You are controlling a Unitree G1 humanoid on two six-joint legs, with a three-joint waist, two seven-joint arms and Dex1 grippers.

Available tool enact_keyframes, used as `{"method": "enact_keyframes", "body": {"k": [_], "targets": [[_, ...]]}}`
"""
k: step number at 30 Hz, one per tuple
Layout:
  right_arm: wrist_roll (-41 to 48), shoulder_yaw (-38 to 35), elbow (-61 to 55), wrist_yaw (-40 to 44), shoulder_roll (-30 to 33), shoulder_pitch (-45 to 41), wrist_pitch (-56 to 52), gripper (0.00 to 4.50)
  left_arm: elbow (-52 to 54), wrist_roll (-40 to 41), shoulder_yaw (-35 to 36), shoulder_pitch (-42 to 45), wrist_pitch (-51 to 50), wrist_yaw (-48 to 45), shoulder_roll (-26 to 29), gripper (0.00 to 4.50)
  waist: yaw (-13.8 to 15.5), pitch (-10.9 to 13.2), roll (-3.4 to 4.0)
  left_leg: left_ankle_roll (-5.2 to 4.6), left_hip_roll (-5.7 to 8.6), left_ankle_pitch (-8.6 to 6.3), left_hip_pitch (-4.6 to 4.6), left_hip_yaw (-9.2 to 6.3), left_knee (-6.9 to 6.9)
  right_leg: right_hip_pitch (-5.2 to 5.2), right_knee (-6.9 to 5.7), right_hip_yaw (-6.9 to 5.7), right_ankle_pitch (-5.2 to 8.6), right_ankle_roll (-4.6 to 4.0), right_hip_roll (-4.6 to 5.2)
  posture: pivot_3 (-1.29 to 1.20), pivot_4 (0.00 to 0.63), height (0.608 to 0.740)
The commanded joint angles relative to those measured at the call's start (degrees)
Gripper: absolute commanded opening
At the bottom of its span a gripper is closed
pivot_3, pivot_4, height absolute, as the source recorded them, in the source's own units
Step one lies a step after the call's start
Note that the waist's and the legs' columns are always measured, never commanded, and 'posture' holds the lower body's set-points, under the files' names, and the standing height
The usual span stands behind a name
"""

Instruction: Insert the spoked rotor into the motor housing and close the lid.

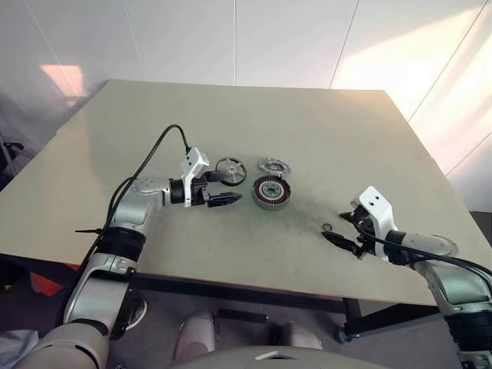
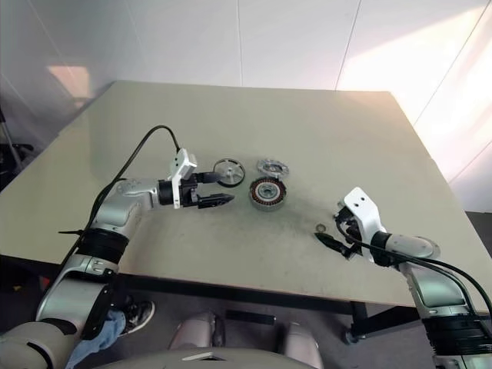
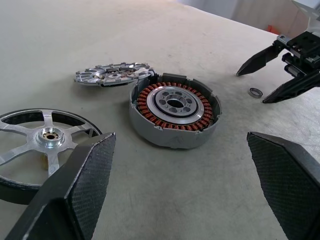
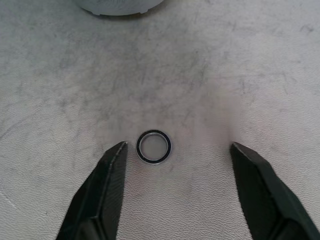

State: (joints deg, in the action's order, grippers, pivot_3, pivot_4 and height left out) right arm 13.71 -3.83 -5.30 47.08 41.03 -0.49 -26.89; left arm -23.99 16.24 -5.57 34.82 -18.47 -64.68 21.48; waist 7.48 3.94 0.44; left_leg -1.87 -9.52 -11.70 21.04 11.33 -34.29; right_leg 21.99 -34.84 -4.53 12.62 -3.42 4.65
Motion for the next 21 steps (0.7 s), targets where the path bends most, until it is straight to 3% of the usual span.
{"method": "enact_keyframes", "body": {"k": [1,6,7,15,21], "targets": [[-0.31,-0.14,0.53,-0.31,0.06,-0.38,0.59,2.55,0.78,-0.25,0.44,1.21,1.11,0.21,0.59,4.45,0.01,0.00,0.00,0.00,0.00,0.00,0.00,0.00,0.00,0.00,0.00,0.00,0.00,0.00,0.00,0.00,0.000,0.740],[-0.62,0.03,1.07,-0.05,0.32,-1.08,1.31,0.82,1.05,-0.30,0.58,1.01,1.16,0.62,0.79,4.45,0.01,0.00,0.00,0.00,0.00,0.00,-0.02,0.00,-0.01,-0.02,0.00,0.00,0.00,0.01,0.00,0.00,0.000,0.740],[-0.88,0.09,1.03,-0.15,0.37,-1.31,1.60,0.65,1.10,-0.29,0.58,0.96,1.17,0.64,0.82,4.45,0.01,0.00,0.00,0.00,0.00,0.00,-0.02,0.00,-0.01,-0.02,0.00,0.00,0.00,0.01,0.00,0.00,0.000,0.740],[1.68,-0.80,-2.96,-1.72,-1.49,-10.08,-0.84,0.65,0.81,0.08,0.95,0.88,1.01,1.13,0.86,4.45,-0.29,-0.01,0.03,0.01,-0.01,0.01,-0.02,0.00,-0.01,0.01,-0.03,0.00,0.00,0.00,0.00,0.00,0.000,0.740],[0.75,5.55,-3.82,-2.59,-6.65,-17.80,-2.90,0.65,0.37,0.26,1.24,0.98,1.01,1.54,0.72,4.45,-0.25,-0.04,0.05,0.07,-0.07,0.05,0.02,-0.01,-0.01,0.10,-0.17,-0.02,0.00,-0.05,-0.03,0.00,0.000,0.740]]}}
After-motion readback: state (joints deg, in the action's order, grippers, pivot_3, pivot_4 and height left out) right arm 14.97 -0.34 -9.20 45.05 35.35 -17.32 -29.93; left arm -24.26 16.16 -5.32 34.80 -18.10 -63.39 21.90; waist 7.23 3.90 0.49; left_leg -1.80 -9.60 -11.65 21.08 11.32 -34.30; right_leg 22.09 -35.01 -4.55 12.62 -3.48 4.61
